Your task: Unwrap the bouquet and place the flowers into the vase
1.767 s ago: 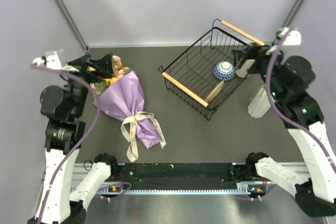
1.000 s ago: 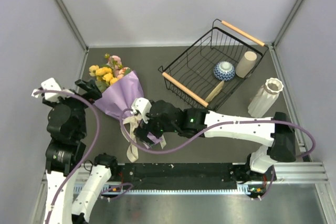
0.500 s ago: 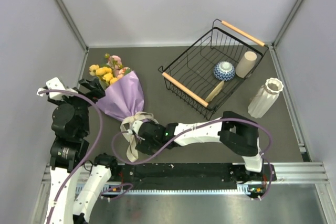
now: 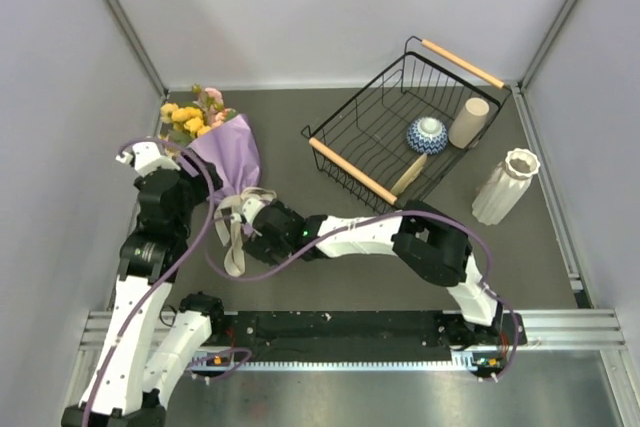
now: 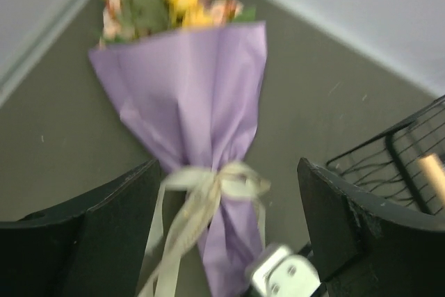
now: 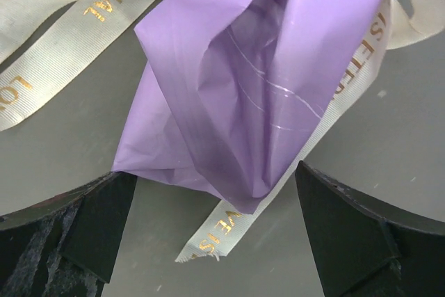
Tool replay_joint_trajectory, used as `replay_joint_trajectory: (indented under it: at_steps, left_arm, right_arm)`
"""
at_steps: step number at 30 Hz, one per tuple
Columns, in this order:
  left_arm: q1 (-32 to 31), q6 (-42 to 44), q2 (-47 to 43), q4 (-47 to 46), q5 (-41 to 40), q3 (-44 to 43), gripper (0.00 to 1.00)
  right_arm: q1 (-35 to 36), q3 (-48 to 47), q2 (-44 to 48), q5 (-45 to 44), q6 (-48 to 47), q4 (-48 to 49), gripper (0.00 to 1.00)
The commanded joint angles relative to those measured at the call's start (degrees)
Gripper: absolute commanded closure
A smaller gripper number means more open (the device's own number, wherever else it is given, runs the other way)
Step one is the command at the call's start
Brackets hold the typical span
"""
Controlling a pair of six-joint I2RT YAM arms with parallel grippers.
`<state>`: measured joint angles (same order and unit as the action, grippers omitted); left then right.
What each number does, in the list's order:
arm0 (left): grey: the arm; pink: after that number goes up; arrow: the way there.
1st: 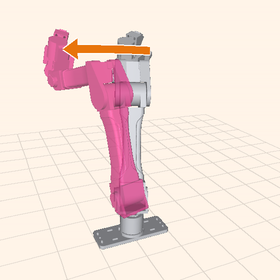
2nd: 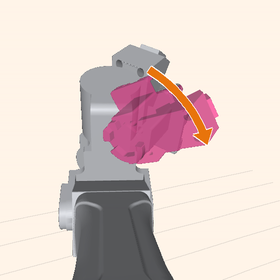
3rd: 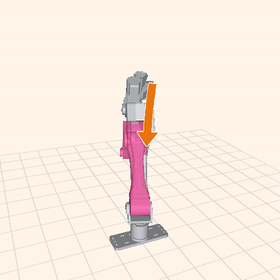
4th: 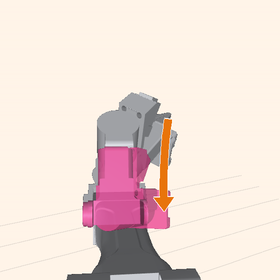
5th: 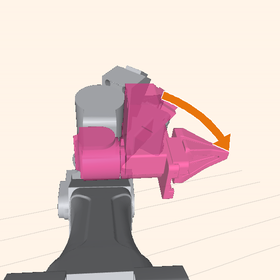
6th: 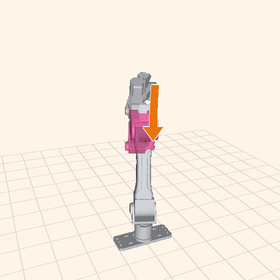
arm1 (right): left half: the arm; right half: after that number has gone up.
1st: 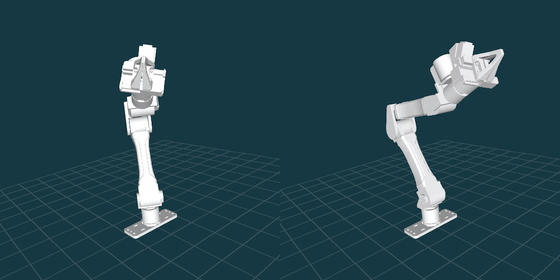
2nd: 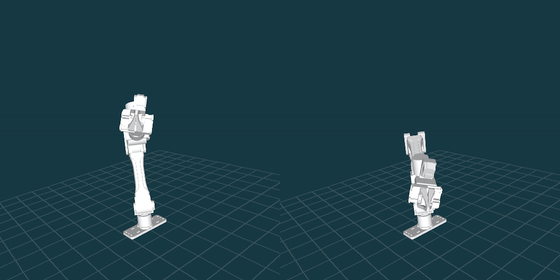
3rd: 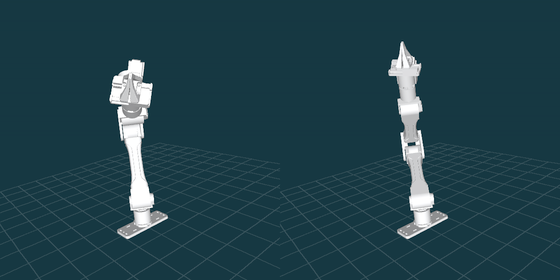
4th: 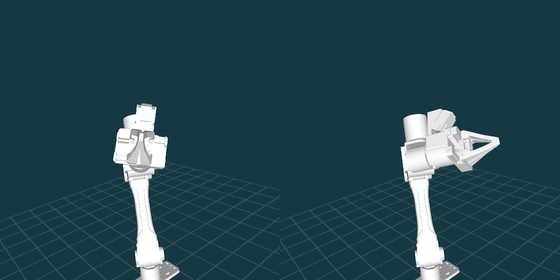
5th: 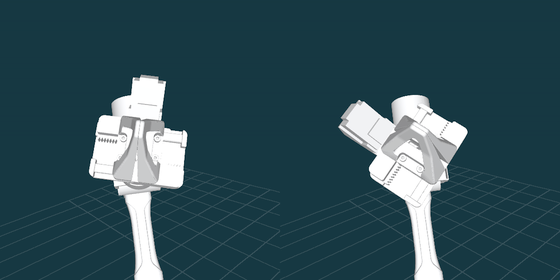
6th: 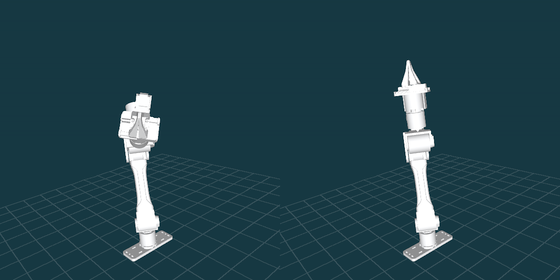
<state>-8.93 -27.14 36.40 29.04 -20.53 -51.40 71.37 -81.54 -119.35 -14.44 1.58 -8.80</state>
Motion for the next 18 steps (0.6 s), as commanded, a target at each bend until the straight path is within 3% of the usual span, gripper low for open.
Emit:
replay_joint_trajectory:
  at_steps: [1, 5, 7, 11, 13, 14, 15, 18]
  left_arm:
    - [2.0, -8.2, 5.3, 5.0, 3.3, 3.2, 0.15]
    - [10.0, -12.8, 6.3, 4.1, 5.9, 5.7, 0.13]
    - [10.8, -14.8, 7.4, 4.5, 5.6, 5.7, 0.11]
    - [16.4, -20.3, 12.5, 2.4, 9.4, 7.4, 0.11]
    - [20.7, -22.5, 14.8, -0.5, 16.4, 8.8, 0.08]
    - [25.9, -23.8, 16.9, -3.3, 20.2, 12.0, 0.03]
    - [28.8, -24.9, 18.0, -6.3, 31.4, 14.1, 0.03]
    - [36.2, -28.6, 23.5, -15.7, 42.8, 19.7, 0.06]
  right_arm:
    - [-3.3, -7.3, -3.3, 1.7, -1.3, 6.4, 0.02]
    - [-6.2, -12.7, -6.4, 4.1, -1.3, 5.1, 0.02]
    - [-6.2, -13.3, -6.2, 6.0, -1.2, 5.4, 0.02]
    - [-6.4, -6.6, -0.6, 9.5, -1.1, 10.7, 0.01]
    - [-7.3, -3.0, 1.6, 12.8, 1.0, 13.2, 0.01]
    - [-7.7, -2.2, 3.2, 14.1, 2.3, 13.7, 0.01]
    - [-9.1, -1.0, 3.9, 16.4, 4.2, 14.4, 0.01]
    - [-10.6, -0.6, 5.5, 18.1, 6.1, 14.3, 0.01]
